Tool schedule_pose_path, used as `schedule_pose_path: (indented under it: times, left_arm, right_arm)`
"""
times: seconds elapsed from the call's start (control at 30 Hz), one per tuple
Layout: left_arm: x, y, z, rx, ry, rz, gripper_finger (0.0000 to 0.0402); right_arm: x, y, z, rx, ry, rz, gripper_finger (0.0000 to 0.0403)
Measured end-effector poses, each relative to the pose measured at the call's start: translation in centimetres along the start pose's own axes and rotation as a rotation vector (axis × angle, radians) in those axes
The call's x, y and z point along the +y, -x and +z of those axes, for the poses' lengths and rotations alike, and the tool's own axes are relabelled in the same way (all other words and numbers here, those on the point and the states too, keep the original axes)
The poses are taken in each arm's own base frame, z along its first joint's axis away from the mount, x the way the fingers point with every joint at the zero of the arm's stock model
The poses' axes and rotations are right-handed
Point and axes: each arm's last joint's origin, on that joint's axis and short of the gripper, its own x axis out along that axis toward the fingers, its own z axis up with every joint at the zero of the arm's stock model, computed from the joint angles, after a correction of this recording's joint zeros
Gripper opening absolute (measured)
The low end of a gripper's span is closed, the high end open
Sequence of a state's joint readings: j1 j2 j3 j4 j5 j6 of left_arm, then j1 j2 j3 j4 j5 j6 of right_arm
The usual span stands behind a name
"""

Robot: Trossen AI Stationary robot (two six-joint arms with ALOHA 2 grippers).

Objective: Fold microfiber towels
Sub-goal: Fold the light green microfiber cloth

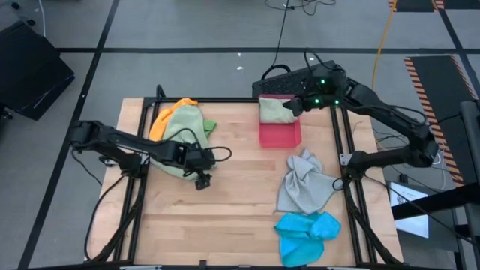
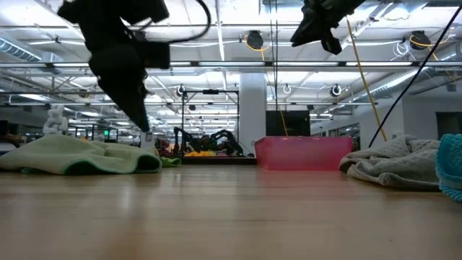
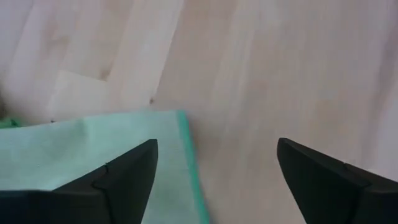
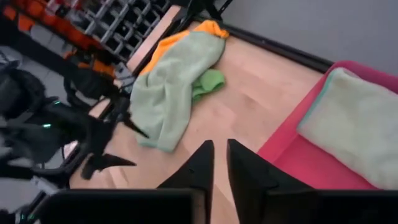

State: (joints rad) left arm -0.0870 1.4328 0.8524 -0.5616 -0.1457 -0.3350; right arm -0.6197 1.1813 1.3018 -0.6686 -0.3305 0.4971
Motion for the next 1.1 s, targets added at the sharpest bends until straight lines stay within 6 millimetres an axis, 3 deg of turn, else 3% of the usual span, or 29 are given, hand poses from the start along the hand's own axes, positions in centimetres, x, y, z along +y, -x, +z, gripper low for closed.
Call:
schedule_pose_path:
  times: [0.2, 0.3, 0.4, 0.5, 0.53, 0.6, 0.73, 0.93, 1.1]
  left_arm:
    - [0.3, -4.0, 0.1, 0.042, 0.011, 0.155, 0.0292]
    - [0.5, -5.8, -0.2, 0.091, 0.018, 0.181, 0.0253]
    - [0.5, -6.4, -0.2, 0.13, 0.02, 0.182, 0.018]
    - [0.5, -6.0, 0.0, 0.171, 0.044, 0.192, 0.0076]
    - [0.6, -5.5, 0.2, 0.18, 0.054, 0.189, 0.0042]
    - [0.5, -4.0, 1.4, 0.14, 0.102, 0.172, 0.0015]
    - [0.4, -0.9, 3.5, 0.081, 0.159, 0.165, 0.0016]
    - [0.5, 5.4, 7.5, -0.147, 0.224, 0.053, 0.0009]
    - [1.4, 10.3, 9.2, -0.29, 0.253, -0.034, 0.0005]
  right_arm:
    - [0.1, 1.2, -0.9, 0.042, 0.043, -0.002, 0.0086]
    - [0.2, 1.8, -1.3, 0.059, 0.055, -0.008, 0.0099]
    - [0.4, 2.5, -1.5, 0.047, 0.065, 0.0, 0.0104]
    - [0.5, 3.0, -1.6, 0.032, 0.085, 0.006, 0.0104]
    - [0.6, 3.1, -1.6, 0.03, 0.095, 0.006, 0.0104]
    - [0.6, 3.2, -1.6, 0.026, 0.119, 0.01, 0.0104]
    - [0.6, 2.9, -1.4, 0.02, 0.157, 0.011, 0.0105]
    - [0.8, 2.5, -1.1, 0.003, 0.188, 0.027, 0.0105]
    - [1.3, 1.9, -1.2, 0.008, 0.201, 0.05, 0.011]
